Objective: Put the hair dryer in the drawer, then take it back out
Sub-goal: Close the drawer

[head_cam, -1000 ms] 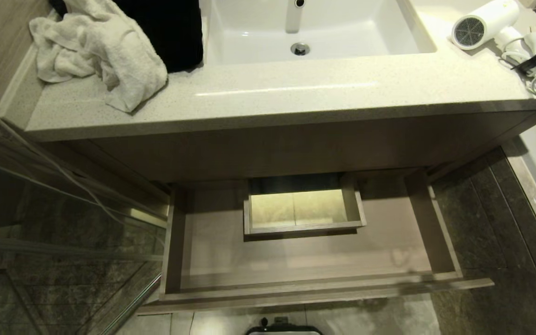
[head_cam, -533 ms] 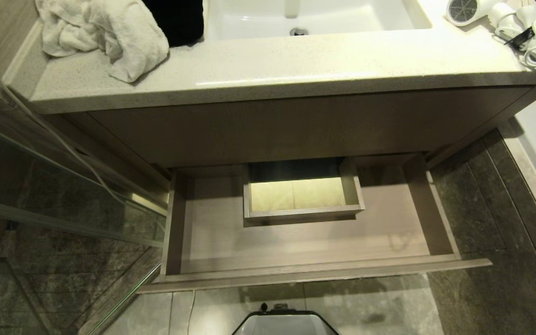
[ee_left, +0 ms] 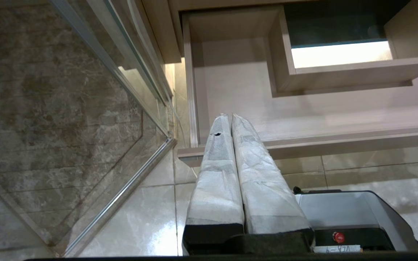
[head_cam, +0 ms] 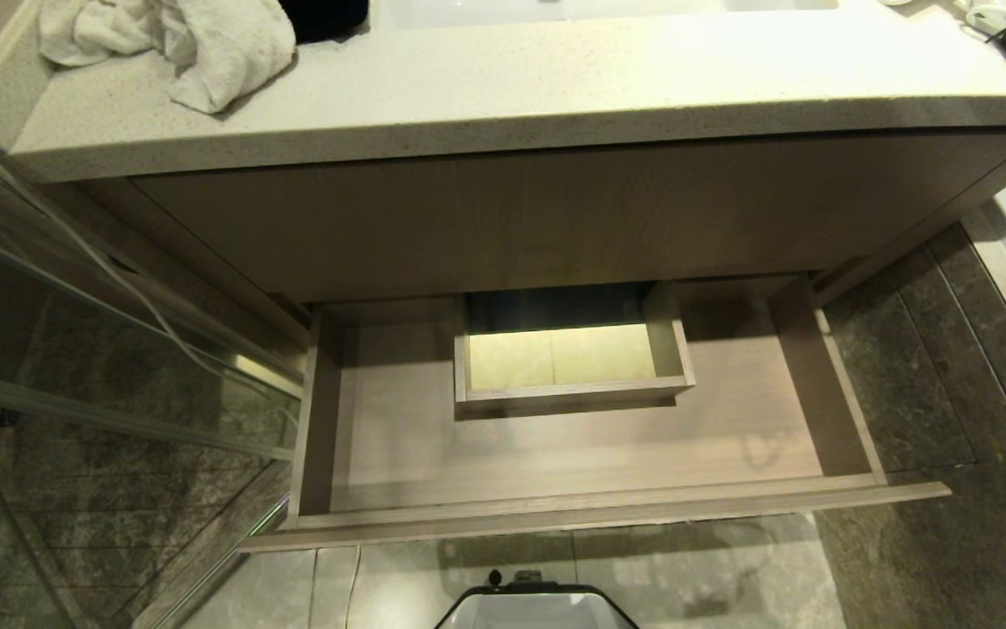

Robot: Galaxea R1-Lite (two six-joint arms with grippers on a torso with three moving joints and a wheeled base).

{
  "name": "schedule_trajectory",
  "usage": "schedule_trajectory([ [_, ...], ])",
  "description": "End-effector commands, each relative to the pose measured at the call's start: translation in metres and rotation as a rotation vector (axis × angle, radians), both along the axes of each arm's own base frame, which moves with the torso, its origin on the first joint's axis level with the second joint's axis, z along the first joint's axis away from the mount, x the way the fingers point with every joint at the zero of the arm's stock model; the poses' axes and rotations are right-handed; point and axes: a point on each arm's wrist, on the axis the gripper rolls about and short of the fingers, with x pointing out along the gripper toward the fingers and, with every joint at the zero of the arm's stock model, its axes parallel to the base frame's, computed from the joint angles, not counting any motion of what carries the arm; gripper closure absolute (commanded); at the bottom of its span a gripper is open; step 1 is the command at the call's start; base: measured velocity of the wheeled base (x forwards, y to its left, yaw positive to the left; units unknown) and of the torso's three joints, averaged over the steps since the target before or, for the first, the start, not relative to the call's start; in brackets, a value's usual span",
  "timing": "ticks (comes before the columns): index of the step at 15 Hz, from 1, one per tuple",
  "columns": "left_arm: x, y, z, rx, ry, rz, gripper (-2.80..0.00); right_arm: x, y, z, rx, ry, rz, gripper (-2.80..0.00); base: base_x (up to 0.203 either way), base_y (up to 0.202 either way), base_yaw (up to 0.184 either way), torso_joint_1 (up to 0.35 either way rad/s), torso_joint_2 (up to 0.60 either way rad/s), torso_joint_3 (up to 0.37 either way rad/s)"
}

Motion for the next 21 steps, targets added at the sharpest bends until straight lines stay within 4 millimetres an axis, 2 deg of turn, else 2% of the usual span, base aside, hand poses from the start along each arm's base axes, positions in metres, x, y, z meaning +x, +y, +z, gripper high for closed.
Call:
schedule_trajectory([
  [1,0.0,0.0,0.0,0.0,0.001,0.0,0.0,-0.002,0.001,-0.004,0.004,0.017,-0.005,0.0,0.0,0.0,0.0,-0.246,0.5,0.258],
  [14,0.0,0.0,-0.001,0.0,0.002,0.0,0.0,0.007,-0.004,-0.017,0.033,0.1,-0.021,0.0,0.0,0.0,0.0,-0.258,0.53,0.273],
  [18,0.0,0.0,-0.001,0.0,0.002,0.0,0.0,0.022,-0.01,-0.021,0.063,0.182,-0.01,0.0,0.0,0.0,0.0,-0.234,0.49,0.253],
  [21,0.0,0.0,0.0,0.0,0.001,0.0,0.0,0.054,-0.025,-0.022,0.106,0.298,-0.016,0.0,0.0,0.0,0.0,-0.151,0.33,0.167],
])
